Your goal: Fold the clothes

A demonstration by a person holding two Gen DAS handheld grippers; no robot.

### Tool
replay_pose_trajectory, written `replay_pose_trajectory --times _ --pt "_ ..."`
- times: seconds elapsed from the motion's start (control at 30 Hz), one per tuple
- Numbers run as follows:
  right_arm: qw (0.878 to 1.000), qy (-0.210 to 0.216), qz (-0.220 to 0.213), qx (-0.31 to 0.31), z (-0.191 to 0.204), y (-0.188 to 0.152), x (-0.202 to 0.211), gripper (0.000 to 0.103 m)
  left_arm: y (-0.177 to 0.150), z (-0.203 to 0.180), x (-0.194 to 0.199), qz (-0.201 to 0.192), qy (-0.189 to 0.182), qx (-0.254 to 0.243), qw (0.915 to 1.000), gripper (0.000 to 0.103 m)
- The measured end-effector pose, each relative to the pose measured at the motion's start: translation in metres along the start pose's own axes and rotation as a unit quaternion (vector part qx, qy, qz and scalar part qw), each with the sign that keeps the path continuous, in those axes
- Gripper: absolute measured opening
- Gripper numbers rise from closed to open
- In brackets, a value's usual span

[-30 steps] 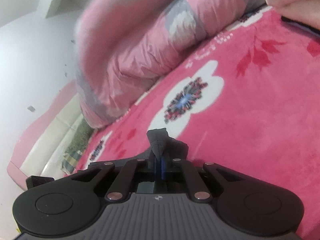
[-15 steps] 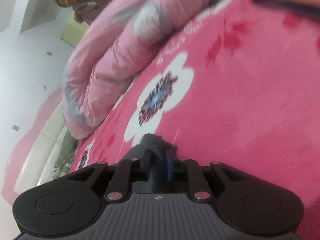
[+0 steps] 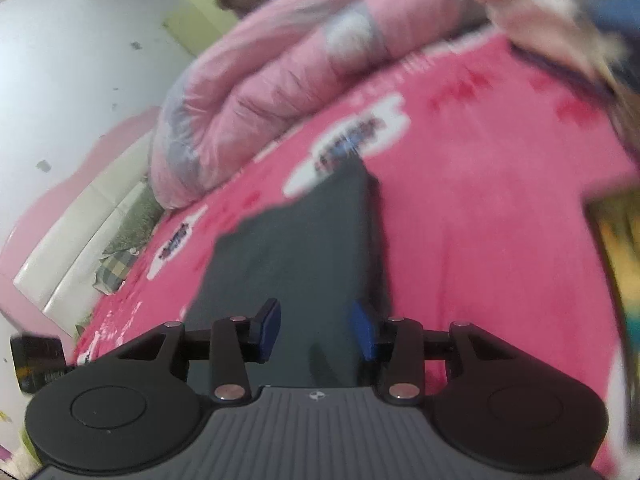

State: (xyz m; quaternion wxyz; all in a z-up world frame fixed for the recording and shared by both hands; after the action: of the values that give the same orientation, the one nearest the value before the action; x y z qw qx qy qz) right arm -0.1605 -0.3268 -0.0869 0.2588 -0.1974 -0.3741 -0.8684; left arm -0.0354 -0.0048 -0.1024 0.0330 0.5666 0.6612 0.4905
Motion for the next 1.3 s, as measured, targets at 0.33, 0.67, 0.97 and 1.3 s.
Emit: replay_pose_trajectory --times 0.33,0.67,0.97,1.3 --pt "0.999 0.028 -0.009 -0.046 -0.017 -0.025 0.004 0.014 -0.008 0.004 -0.001 -0.028 -0.008 -0.034 0.9990 0.007" --pt "0.994 0.034 -0.005 -0.101 -0.034 -0.027 0.003 0.012 -0.019 0.022 0.011 -0.024 0.001 -0.045 0.9987 0.000" --pt "0.997 -0.006 -0.025 -0.073 -0.025 -0.022 0.017 0.018 -0.014 0.032 0.039 -0.060 0.005 0.011 0.9981 0.004" --pt "0.993 0.009 -0.040 0.113 0.067 -0.029 0.012 0.018 0.008 0.007 -0.008 -0.042 0.044 0.002 0.9982 0.044"
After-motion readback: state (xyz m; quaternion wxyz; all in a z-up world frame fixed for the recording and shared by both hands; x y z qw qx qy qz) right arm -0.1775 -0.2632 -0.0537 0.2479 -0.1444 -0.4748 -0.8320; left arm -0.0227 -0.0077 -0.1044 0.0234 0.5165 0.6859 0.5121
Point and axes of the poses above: each gripper's, at about its wrist camera, not at the fingertips, and x roughly against the way its jaws point, z to its left, y to its top, the point moved 5 cm from there along -x, roughly the way its jaws point, and after that the axes turned 3 degrees about -x, right-handed, at the moved point
